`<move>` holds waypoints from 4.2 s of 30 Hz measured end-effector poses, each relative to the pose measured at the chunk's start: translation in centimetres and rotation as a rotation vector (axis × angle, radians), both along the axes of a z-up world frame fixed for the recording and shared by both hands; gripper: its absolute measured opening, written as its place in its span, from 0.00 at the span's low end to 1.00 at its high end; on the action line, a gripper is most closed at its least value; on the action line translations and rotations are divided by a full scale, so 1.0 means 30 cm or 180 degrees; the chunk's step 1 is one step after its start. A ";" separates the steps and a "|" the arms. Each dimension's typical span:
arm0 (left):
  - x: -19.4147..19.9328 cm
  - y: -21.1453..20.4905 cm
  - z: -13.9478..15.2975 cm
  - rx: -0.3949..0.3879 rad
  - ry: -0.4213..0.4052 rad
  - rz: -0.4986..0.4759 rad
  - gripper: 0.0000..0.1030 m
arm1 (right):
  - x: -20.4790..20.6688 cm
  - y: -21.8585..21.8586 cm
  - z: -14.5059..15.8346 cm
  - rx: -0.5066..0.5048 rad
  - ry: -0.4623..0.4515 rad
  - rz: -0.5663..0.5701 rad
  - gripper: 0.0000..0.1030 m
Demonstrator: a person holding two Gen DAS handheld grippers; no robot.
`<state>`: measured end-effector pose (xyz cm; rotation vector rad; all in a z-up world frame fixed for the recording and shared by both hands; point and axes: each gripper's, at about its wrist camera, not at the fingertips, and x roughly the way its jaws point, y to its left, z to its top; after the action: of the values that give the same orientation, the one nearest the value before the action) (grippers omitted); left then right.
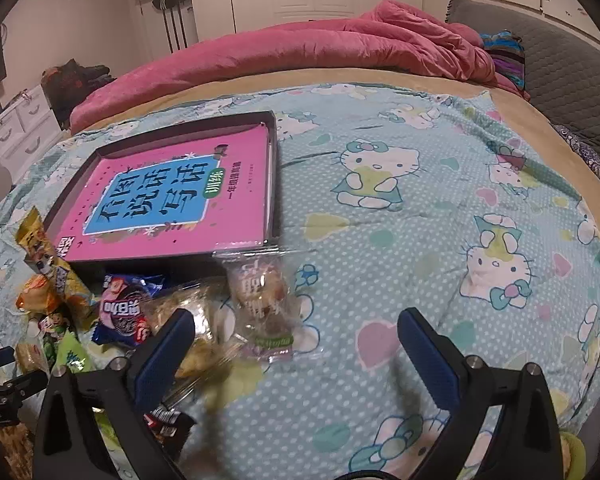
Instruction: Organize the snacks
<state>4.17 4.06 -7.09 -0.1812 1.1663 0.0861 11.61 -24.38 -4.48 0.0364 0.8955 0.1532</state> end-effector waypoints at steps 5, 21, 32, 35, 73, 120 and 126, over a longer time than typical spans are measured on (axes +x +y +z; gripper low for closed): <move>0.011 -0.011 -0.001 -0.0124 0.0001 -0.0140 0.99 | 0.034 0.010 -0.025 -0.0113 0.0063 0.0048 0.76; 0.046 -0.054 0.018 -0.0279 -0.0121 -0.0283 0.54 | 0.080 0.039 -0.046 0.0030 0.0043 0.0264 0.38; 0.027 0.005 0.082 -0.0524 -0.0246 -0.0185 0.37 | 0.056 0.006 0.060 0.0283 -0.0256 0.0209 0.38; 0.017 0.019 0.106 -0.0571 -0.0321 -0.0173 0.37 | 0.054 0.019 0.094 0.0336 -0.0324 0.0249 0.38; 0.440 0.128 0.132 -0.0513 -0.0601 -0.0022 0.37 | 0.216 0.191 0.041 0.0365 -0.0274 0.0521 0.38; 0.347 0.160 0.189 -0.0823 -0.0629 0.0030 0.55 | 0.179 0.148 0.041 -0.0163 -0.0383 0.0300 0.53; 0.324 0.156 0.217 -0.0830 -0.0691 -0.0017 0.68 | 0.181 0.112 0.046 -0.0085 -0.0354 0.0194 0.53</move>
<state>13.89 8.75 -0.58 -0.4080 0.9584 -0.0897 17.04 -21.03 -3.10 -0.0241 0.7880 0.1980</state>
